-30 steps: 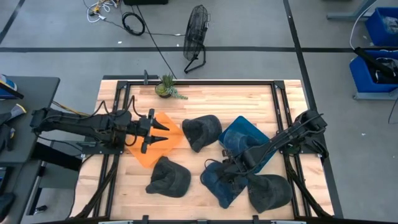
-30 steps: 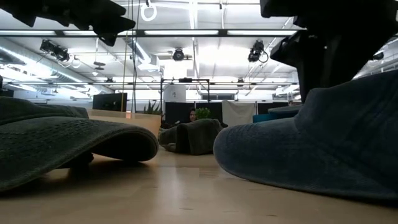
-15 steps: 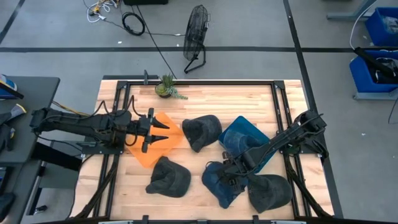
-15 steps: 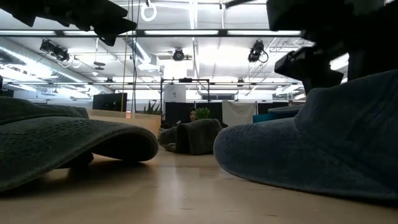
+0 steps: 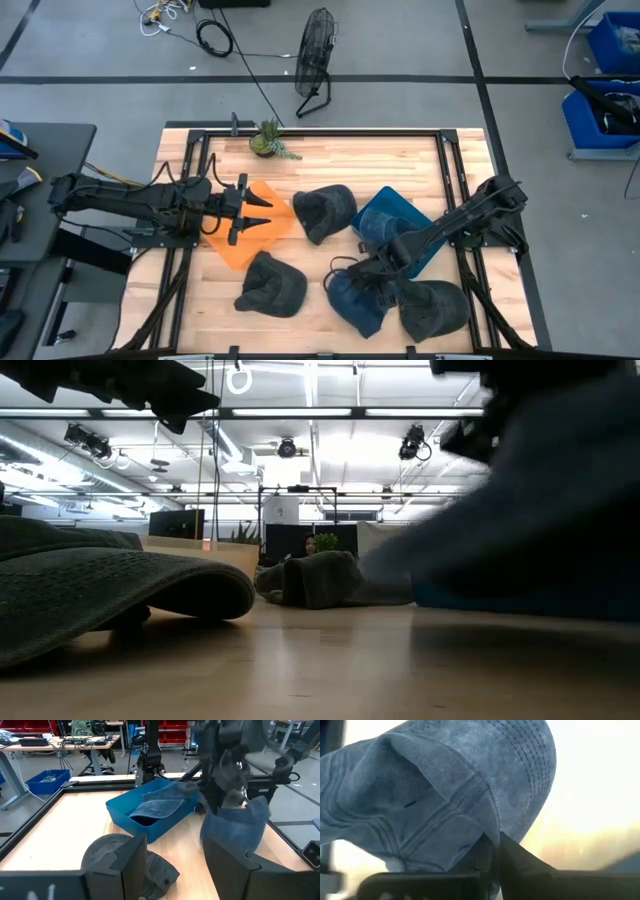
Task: Pick & Place hat
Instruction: Put the blue cap into the blue bin, then put the top black cap into the orange bin
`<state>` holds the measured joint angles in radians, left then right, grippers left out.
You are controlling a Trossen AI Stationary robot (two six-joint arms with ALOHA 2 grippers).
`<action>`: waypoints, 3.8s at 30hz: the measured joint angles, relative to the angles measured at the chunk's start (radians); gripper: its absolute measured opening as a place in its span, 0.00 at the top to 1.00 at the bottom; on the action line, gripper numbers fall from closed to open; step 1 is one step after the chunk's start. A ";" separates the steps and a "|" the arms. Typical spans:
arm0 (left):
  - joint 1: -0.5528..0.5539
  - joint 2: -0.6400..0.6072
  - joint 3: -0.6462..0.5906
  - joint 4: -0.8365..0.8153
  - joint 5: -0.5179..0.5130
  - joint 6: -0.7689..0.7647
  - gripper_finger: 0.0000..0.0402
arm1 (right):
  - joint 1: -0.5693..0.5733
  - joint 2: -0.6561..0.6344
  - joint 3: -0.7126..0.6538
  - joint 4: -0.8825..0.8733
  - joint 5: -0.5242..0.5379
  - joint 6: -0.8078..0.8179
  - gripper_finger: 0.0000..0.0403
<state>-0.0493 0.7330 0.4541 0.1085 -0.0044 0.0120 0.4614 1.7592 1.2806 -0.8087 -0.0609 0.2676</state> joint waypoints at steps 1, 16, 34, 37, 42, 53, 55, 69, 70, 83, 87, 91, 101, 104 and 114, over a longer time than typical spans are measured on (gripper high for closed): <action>0.000 0.000 0.000 0.000 0.000 0.000 0.50 | 0.000 -0.009 0.023 -0.031 0.008 0.010 0.94; 0.000 0.000 0.000 0.015 -0.001 0.000 0.50 | 0.000 -0.199 0.096 -0.422 0.300 0.153 0.99; 0.000 0.000 0.000 0.064 -0.001 0.002 0.50 | -0.093 -0.211 0.010 -0.517 0.346 0.150 0.99; 0.000 0.000 0.000 0.064 -0.001 0.002 0.50 | -0.092 -0.216 0.099 -0.598 0.430 0.129 1.00; 0.000 0.000 0.000 0.065 -0.003 0.003 0.50 | -0.110 -0.254 0.148 -0.757 0.557 0.143 1.00; 0.000 0.000 0.000 0.058 -0.003 0.002 0.50 | -0.191 -0.370 -0.152 -0.741 0.513 0.163 1.00; 0.000 0.000 0.000 0.058 -0.003 0.002 0.50 | -0.201 -0.380 -0.214 -0.713 0.514 0.150 1.00; 0.000 0.000 0.000 0.058 -0.003 0.002 0.50 | -0.223 -0.391 -0.376 -0.458 0.488 -0.013 0.94; 0.000 0.000 0.000 0.058 -0.003 0.002 0.50 | -0.226 -0.391 -0.376 -0.457 0.487 0.003 0.93; 0.000 0.000 0.000 0.045 -0.107 -0.003 0.51 | -0.236 -0.390 -0.324 -0.559 0.379 0.137 0.66; 0.009 0.000 0.000 0.029 -0.107 -0.039 0.52 | -0.235 -0.390 -0.218 -0.616 0.329 0.166 0.61; 0.040 0.000 0.000 0.027 -0.110 -0.108 0.56 | -0.235 -0.390 -0.087 -0.584 0.321 0.196 0.59; 0.125 0.000 0.000 -0.014 -0.111 -0.057 0.58 | -0.236 -0.391 0.019 -0.181 0.393 0.038 0.59; 0.124 0.000 0.000 -0.052 -0.111 0.009 0.58 | -0.236 -0.390 -0.038 -0.040 0.382 -0.017 0.59; 0.159 0.031 0.076 -0.045 -0.129 0.149 0.58 | -0.272 -0.389 -0.204 0.233 0.381 0.065 0.59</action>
<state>0.1095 0.7643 0.5306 0.0631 -0.1333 0.1613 0.1891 1.3701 1.0763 -0.5756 0.3205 0.3328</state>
